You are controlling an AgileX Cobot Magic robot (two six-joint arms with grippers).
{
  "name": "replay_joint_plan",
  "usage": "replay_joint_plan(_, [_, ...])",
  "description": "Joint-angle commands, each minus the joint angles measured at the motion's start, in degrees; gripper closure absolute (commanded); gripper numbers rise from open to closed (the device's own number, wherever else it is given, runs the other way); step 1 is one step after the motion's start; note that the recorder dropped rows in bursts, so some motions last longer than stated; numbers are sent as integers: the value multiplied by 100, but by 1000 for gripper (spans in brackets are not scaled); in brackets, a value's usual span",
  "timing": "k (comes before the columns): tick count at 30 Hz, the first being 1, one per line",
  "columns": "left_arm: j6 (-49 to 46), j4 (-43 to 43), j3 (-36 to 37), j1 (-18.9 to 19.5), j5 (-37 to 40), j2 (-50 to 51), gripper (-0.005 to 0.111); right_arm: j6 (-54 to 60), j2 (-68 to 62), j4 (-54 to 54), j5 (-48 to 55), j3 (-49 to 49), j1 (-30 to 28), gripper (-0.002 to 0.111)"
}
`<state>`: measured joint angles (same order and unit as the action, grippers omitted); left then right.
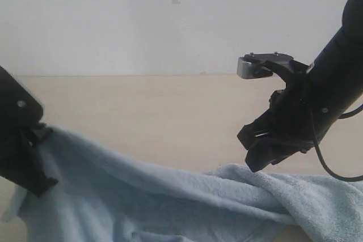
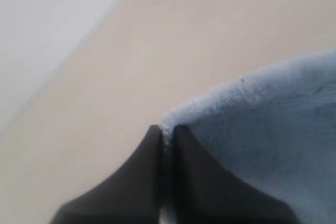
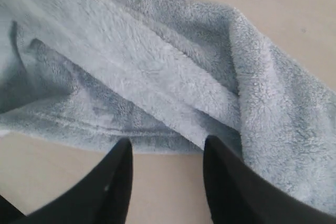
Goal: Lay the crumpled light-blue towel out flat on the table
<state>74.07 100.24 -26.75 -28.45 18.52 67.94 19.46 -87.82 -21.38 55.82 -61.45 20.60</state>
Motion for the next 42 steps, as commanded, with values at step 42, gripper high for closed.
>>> replay_joint_plan(42, [-5580, -5398, -1463, -8, 3489, 491, 84, 1476, -544, -1533, 394, 371, 2, 66])
